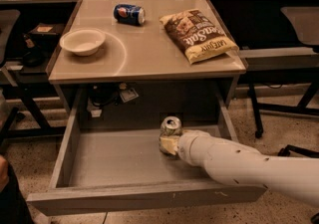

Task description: Place 7up can into top drawer

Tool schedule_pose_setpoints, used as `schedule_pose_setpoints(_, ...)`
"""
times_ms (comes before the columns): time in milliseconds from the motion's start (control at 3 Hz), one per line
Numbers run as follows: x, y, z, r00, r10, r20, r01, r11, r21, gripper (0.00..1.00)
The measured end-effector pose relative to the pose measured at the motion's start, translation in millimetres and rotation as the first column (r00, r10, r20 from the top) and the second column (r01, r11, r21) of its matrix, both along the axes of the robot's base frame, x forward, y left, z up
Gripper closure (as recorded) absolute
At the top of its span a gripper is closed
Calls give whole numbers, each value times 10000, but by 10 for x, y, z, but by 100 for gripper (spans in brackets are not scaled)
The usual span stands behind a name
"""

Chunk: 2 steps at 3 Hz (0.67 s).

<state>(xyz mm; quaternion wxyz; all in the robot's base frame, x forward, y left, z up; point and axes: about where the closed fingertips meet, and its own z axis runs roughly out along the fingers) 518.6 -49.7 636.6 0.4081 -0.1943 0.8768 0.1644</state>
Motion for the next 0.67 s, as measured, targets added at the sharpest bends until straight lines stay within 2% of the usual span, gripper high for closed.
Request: schedule_pose_setpoints(667, -9, -2, -63, 10000, -29, -46, 29, 10000, -16, 100)
